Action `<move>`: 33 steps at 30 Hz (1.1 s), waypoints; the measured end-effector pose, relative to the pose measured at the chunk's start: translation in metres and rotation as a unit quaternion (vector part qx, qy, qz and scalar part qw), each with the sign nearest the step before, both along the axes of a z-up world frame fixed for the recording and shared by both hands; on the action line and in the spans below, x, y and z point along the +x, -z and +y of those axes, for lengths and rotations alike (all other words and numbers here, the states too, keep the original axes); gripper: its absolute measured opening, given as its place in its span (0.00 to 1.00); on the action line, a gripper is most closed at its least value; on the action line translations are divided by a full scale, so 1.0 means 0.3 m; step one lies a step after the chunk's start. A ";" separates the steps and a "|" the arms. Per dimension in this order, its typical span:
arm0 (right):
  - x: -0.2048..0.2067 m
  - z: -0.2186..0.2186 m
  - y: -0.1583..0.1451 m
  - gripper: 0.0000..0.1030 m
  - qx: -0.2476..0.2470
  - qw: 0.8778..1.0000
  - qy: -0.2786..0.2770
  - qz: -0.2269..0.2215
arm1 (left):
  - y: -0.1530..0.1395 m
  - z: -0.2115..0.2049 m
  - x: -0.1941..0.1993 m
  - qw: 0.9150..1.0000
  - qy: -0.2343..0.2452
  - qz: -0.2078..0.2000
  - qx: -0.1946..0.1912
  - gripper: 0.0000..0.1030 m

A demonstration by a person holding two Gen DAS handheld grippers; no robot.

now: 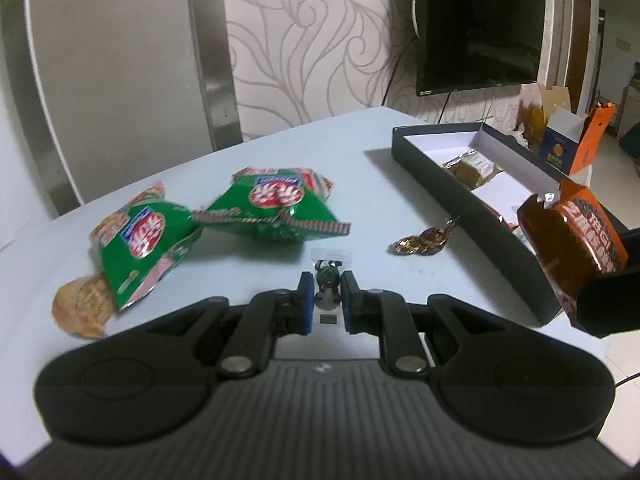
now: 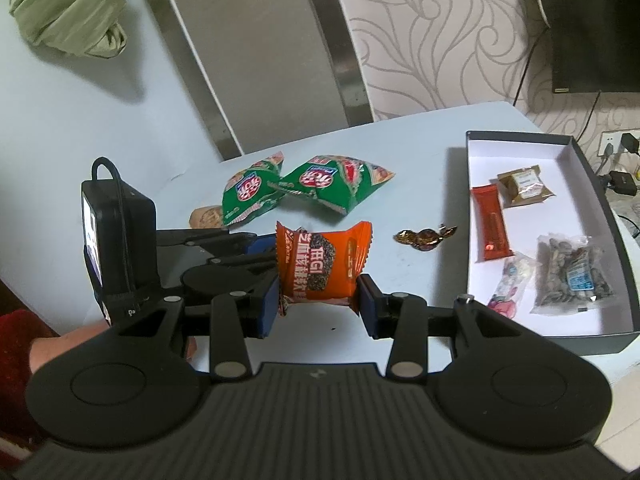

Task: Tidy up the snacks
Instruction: 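Lift the orange packet off the table with the right gripper, then carry the orange packet over the open box with the right gripper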

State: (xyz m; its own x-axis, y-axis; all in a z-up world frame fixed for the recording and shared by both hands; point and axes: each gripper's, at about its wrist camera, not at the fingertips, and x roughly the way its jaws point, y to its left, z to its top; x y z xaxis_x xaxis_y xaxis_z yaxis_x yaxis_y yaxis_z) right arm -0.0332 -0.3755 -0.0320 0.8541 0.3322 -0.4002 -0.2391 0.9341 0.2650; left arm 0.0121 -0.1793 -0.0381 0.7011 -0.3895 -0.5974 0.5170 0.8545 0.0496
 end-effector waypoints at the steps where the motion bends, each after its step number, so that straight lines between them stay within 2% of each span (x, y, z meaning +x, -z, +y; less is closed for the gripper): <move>1: -0.001 -0.008 -0.002 0.46 0.001 1.000 0.002 0.000 | -0.003 -0.009 0.003 1.000 0.002 0.000 0.000 0.16; 22: -0.023 -0.170 -0.029 0.46 0.024 0.998 0.050 -0.011 | -0.074 -0.216 0.021 0.998 0.057 -0.020 -0.007 0.16; 33: -0.042 -0.267 -0.030 0.46 0.028 0.997 0.074 -0.011 | -0.078 -0.330 0.023 0.996 0.080 -0.020 -0.014 0.16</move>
